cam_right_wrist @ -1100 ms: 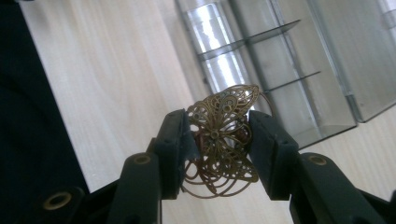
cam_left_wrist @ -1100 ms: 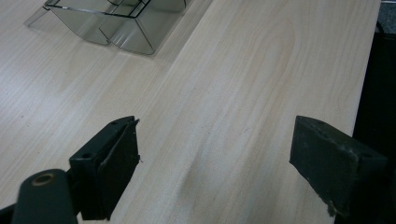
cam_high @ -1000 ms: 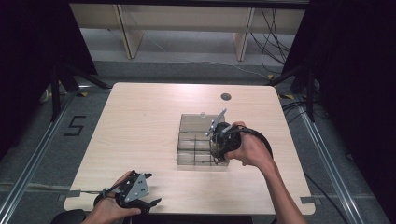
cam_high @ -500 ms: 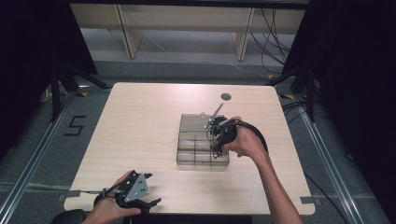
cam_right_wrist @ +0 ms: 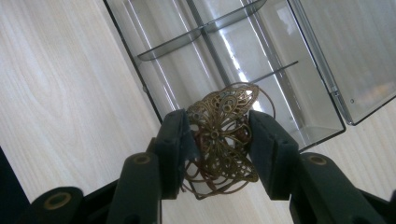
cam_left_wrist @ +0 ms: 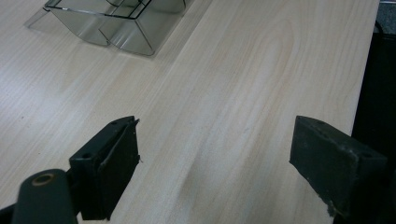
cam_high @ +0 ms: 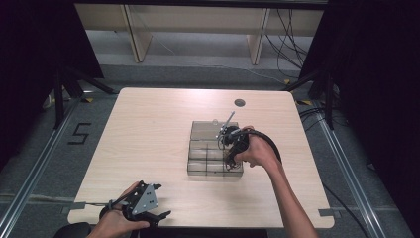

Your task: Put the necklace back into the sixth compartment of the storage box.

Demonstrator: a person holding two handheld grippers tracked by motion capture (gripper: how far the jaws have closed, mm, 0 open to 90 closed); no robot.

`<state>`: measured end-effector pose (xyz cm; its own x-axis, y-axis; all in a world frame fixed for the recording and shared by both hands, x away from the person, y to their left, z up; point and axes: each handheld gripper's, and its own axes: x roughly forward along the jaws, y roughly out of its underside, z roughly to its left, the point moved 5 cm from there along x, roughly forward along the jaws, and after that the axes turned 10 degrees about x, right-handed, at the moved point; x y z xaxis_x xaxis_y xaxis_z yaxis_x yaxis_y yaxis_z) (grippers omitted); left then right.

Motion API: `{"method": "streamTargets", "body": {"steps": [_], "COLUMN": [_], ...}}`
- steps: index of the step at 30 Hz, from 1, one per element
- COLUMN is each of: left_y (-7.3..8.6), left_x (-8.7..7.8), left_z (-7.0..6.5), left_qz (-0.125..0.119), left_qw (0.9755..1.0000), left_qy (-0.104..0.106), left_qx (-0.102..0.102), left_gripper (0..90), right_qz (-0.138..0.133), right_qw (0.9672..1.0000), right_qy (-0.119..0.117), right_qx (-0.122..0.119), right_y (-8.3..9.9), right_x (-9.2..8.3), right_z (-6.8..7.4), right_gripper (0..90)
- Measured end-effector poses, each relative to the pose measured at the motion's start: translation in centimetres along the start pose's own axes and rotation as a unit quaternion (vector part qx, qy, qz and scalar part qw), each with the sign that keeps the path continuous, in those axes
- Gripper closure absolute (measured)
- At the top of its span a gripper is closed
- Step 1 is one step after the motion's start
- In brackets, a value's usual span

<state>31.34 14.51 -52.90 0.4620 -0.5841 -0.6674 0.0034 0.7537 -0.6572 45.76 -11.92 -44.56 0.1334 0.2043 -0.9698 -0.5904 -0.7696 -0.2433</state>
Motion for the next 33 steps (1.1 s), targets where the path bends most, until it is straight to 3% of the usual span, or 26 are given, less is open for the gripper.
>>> {"method": "streamTargets", "body": {"steps": [1,3,8,18,25,27,29,32,33], "left_y": [-0.1,0.0,-0.1,0.0,-0.1,-0.1,-0.1,-0.1,-0.1], "left_x": [0.1,0.0,0.1,0.1,0.1,0.1,0.1,0.1,0.1], "left_z": [-0.1,-0.1,-0.1,-0.1,-0.1,-0.1,-0.1,-0.1,-0.1], "left_qz": [-0.008,0.0,-0.007,-0.004,-0.008,-0.007,-0.007,-0.007,-0.006], "left_qw": [0.9999,0.9999,1.0,1.0,0.9999,1.0,1.0,1.0,1.0], "left_qy": [0.0,0.013,-0.002,0.005,-0.002,0.001,0.001,0.001,0.001], "left_qx": [-0.006,-0.005,-0.004,-0.005,-0.006,-0.005,-0.005,-0.006,-0.006], "left_gripper": [15.0,15.0,15.0,15.0,15.0,15.0,15.0,15.0,15.0], "right_qz": [0.0,0.001,0.005,0.013,0.023,0.025,0.029,0.028,0.03], "right_qw": [1.0,1.0,1.0,0.9999,0.9996,0.9997,0.9995,0.9996,0.9994], "right_qy": [0.0,-0.002,-0.001,-0.008,-0.013,-0.001,-0.005,-0.008,-0.006], "right_qx": [0.0,0.004,0.008,0.003,0.014,0.007,0.011,-0.002,0.015], "right_y": [0.0,0.1,0.2,0.6,1.0,1.1,1.1,1.1,1.1], "right_x": [0.0,0.2,0.6,1.7,2.3,2.5,2.6,3.0,3.0], "right_z": [0.0,0.0,-0.1,-0.6,-0.8,-1.1,-1.0,-1.3,-1.1], "right_gripper": [58.9,58.9,58.9,58.9,58.8,58.9,58.8,58.9,58.9]}}
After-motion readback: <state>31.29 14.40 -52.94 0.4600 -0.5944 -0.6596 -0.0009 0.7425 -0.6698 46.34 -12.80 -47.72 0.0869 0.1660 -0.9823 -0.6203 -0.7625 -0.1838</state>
